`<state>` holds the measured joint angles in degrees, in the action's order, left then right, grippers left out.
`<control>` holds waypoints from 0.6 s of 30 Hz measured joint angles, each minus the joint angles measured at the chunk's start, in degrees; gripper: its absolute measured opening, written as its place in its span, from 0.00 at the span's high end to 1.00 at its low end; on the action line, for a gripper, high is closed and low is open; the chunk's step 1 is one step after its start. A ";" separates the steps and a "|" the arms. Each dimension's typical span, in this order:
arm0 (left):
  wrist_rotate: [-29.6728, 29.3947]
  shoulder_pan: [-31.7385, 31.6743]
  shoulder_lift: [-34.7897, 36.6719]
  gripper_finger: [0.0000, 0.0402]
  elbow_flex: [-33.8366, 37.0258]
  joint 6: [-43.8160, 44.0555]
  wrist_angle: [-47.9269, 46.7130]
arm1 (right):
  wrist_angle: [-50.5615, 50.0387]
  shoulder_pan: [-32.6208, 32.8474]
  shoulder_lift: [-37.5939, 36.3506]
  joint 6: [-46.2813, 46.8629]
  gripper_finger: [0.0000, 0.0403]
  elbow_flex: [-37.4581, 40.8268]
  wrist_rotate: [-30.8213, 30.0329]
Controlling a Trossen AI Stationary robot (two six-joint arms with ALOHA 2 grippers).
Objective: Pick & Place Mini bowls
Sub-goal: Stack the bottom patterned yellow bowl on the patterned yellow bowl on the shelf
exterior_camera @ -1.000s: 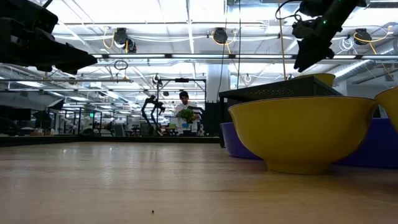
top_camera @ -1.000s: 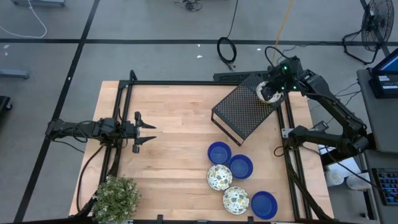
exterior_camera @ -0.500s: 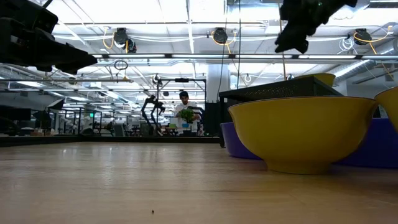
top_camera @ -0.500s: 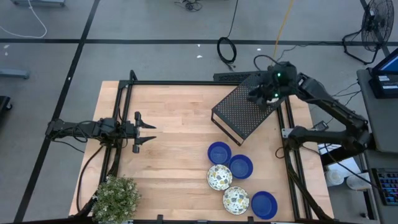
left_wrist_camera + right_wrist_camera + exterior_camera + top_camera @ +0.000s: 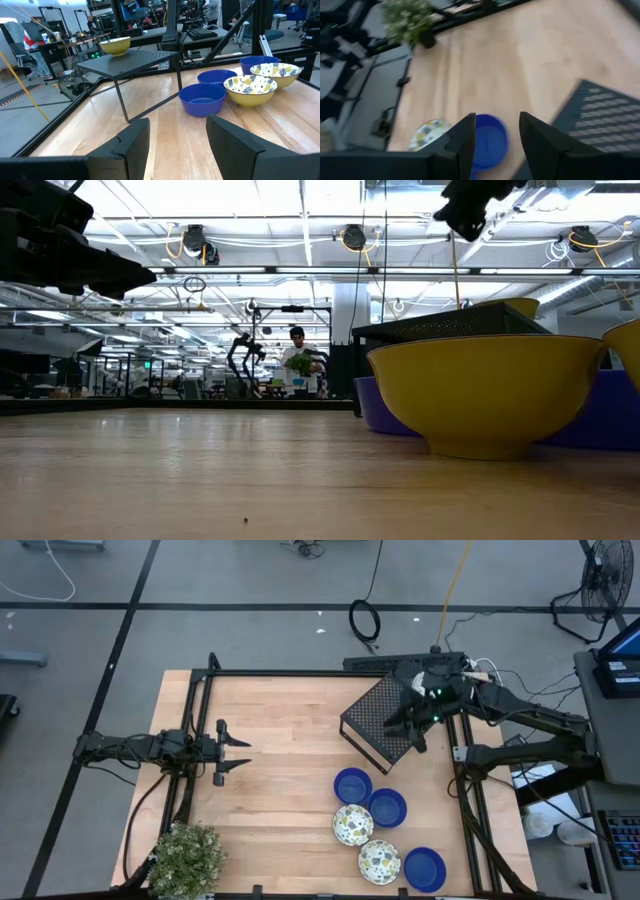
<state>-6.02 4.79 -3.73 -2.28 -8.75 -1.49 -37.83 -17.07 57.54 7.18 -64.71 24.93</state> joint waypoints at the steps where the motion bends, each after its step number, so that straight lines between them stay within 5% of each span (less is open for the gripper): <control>1: 0.00 -0.02 -0.01 0.51 -0.01 0.00 0.02 | -0.11 1.88 0.00 0.71 0.65 0.00 -0.86; 18: 0.00 0.00 -0.02 0.51 -0.02 0.00 0.00 | -2.22 31.95 0.50 18.33 0.65 4.03 -18.30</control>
<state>-6.02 4.80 -3.75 -2.31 -8.75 -1.50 -40.05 14.87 58.04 25.51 -60.68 6.63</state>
